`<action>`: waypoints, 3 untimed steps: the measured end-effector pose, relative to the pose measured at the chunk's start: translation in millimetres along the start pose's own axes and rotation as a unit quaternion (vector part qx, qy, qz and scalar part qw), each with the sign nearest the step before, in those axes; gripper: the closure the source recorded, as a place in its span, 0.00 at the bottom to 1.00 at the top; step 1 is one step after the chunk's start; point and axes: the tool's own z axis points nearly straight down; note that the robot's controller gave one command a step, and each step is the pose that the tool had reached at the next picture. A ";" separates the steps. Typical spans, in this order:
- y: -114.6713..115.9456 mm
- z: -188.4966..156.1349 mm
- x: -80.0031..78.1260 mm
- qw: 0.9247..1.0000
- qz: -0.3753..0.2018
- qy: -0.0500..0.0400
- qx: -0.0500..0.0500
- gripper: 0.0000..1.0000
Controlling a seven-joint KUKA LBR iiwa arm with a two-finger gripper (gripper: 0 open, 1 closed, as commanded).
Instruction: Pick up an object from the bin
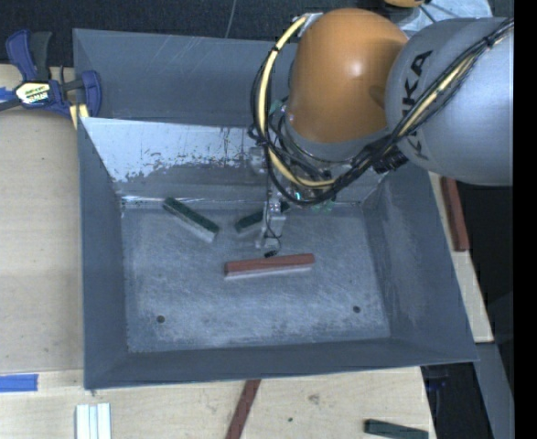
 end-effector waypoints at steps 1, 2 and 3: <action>-0.1 -4.1 -1.5 1.000 0.001 -0.004 -0.001 0.00; -9.4 47.0 1.9 1.000 0.019 -0.007 -0.001 0.00; -72.6 133.2 -13.0 0.998 -0.060 -0.004 0.000 1.00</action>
Offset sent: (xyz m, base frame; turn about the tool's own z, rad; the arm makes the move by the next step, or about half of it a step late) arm -0.0132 -0.0284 -0.1495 0.1141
